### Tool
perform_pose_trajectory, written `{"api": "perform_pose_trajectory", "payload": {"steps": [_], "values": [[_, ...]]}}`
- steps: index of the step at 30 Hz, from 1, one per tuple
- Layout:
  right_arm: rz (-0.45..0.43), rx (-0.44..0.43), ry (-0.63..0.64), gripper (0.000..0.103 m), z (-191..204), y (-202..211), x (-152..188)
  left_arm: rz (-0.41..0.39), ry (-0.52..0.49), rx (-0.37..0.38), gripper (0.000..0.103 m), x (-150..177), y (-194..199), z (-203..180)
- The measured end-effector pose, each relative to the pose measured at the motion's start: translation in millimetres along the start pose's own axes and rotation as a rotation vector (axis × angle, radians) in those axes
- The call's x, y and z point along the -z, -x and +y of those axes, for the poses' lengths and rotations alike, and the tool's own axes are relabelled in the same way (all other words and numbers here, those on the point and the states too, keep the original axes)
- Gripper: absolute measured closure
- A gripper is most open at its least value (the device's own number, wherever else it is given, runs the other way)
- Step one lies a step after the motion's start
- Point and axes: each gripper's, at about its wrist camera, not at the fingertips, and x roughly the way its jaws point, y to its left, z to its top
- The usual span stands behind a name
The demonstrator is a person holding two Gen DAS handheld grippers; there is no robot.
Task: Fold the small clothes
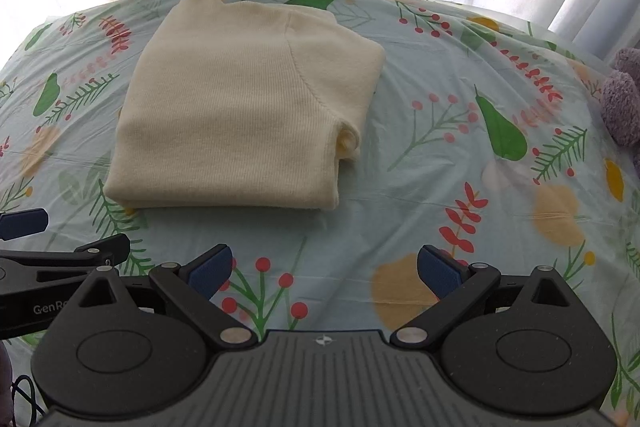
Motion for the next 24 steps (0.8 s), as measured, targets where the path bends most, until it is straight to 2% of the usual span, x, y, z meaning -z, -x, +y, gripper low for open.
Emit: {"api": "perform_pose_trajectory", "payload": {"steps": [24], "values": [[-0.008,-0.002,-0.010,0.004,-0.4,1.9,1.3,-0.009,-0.004,-0.006,0.011,0.4,1.5,-3.0]]}}
